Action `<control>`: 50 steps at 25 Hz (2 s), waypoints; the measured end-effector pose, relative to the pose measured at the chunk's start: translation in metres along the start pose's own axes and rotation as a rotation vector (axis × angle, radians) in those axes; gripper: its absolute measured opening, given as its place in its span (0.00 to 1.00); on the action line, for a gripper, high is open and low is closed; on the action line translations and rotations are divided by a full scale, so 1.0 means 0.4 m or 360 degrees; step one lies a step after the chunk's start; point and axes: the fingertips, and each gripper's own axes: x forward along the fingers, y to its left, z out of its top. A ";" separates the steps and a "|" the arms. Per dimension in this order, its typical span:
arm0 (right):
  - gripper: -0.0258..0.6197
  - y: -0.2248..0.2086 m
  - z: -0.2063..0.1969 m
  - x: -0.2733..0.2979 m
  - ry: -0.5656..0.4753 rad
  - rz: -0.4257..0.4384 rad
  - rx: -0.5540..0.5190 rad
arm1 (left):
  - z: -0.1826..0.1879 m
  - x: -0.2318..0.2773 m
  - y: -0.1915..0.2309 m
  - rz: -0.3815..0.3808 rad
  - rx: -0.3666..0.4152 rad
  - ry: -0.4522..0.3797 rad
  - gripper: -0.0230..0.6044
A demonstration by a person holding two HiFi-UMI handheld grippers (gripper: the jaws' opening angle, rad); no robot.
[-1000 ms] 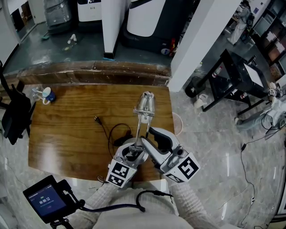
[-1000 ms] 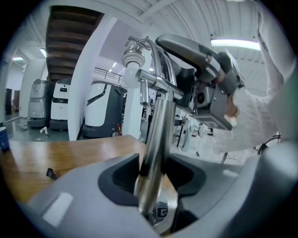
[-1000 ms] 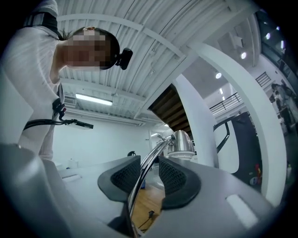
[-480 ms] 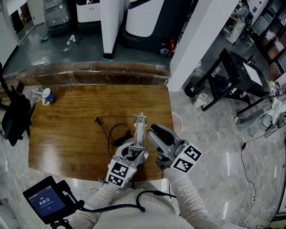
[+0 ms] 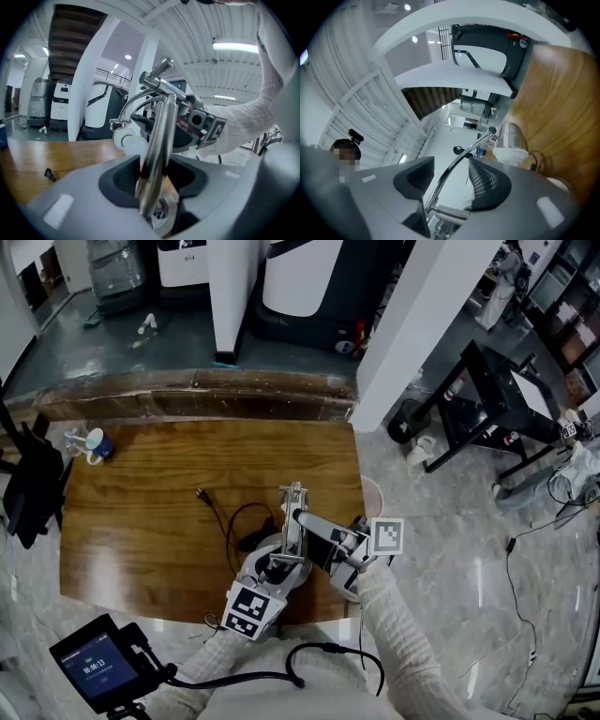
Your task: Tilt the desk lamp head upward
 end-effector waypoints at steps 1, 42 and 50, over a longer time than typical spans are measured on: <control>0.36 -0.001 0.003 0.012 0.0017 0.0008 0.0011 | -0.001 0.001 -0.001 -0.0002 0.0001 -0.0001 0.31; 0.21 0.328 -0.093 0.042 0.0086 -0.0122 -0.2293 | -0.005 0.038 -0.011 0.0007 -0.0139 0.0070 0.31; 0.22 0.326 -0.110 0.096 0.0252 0.0027 -0.2328 | 0.007 0.026 0.036 0.0240 -0.0219 0.0020 0.29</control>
